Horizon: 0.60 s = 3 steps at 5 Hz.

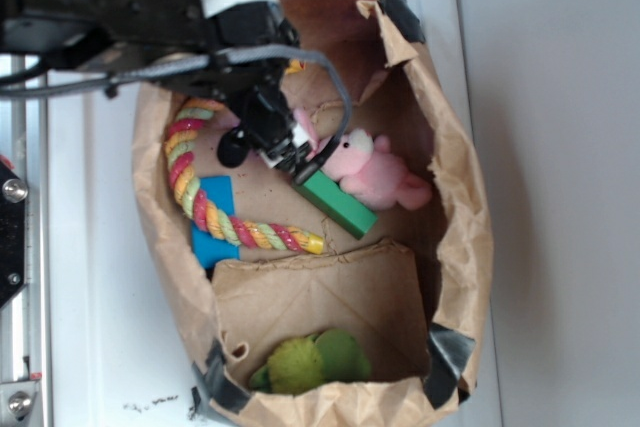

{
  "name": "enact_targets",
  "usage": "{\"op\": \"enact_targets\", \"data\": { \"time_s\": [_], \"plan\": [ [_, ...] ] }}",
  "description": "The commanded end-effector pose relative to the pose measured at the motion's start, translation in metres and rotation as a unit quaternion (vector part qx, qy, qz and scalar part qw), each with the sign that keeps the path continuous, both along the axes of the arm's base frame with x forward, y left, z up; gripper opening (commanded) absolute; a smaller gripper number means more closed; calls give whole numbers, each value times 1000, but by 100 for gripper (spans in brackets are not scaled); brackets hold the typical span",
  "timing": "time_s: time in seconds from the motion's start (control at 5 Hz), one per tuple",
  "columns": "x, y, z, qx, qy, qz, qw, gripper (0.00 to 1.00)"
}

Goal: Grab the multicolored rope.

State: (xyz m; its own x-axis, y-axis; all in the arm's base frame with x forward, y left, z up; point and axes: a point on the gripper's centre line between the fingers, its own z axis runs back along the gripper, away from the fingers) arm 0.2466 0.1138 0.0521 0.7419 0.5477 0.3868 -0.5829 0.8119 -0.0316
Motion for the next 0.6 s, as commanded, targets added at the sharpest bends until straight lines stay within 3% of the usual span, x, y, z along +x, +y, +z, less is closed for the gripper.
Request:
{"op": "enact_targets", "data": {
  "time_s": [0.0,0.2,0.4],
  "plan": [
    [-11,27,-1,38,-28,-18,999,100],
    [-7,24,0,39,-30,-19,999,100],
    [0,33,-12,58,-14,-5,998,100]
  ]
}}
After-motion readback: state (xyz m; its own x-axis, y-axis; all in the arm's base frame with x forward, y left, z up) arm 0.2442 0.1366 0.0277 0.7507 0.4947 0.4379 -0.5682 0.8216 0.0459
